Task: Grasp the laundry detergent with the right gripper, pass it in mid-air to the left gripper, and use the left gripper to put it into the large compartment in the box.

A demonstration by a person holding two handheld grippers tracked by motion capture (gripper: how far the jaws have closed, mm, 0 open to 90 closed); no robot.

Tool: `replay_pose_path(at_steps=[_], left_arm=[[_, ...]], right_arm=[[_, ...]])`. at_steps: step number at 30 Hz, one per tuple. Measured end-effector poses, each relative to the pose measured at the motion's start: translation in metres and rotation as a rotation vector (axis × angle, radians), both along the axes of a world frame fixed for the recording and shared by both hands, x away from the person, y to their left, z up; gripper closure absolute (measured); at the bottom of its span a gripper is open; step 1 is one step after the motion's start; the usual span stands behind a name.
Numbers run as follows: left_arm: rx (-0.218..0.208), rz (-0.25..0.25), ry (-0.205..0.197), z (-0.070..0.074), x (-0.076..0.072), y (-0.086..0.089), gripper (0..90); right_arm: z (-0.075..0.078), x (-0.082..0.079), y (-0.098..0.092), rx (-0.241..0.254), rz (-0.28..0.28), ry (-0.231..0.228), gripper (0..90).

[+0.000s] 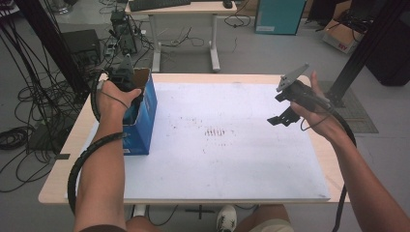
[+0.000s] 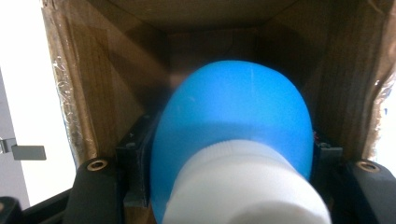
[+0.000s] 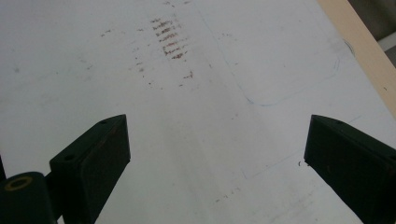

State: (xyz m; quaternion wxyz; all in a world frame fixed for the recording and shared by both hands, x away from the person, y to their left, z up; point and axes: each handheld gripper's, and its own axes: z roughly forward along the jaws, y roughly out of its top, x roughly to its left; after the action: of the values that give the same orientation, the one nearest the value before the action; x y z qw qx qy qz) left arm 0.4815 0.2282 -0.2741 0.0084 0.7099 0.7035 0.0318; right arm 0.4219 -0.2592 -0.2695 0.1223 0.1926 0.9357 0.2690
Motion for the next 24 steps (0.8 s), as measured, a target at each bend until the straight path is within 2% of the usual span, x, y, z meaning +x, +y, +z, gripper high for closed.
replay_pose_path(at_steps=[13,24], left_arm=[[0.000,-0.001,0.000,-0.0002,0.0006,0.0001,35.7],[0.002,-0.007,0.003,0.0000,0.0005,-0.0003,35.8]], right_arm=[[-0.0015,-0.0002,-0.0001,-0.004,-0.016,0.010,6.8],[0.0012,0.0001,-0.0006,-0.013,-0.007,0.005,6.8]])
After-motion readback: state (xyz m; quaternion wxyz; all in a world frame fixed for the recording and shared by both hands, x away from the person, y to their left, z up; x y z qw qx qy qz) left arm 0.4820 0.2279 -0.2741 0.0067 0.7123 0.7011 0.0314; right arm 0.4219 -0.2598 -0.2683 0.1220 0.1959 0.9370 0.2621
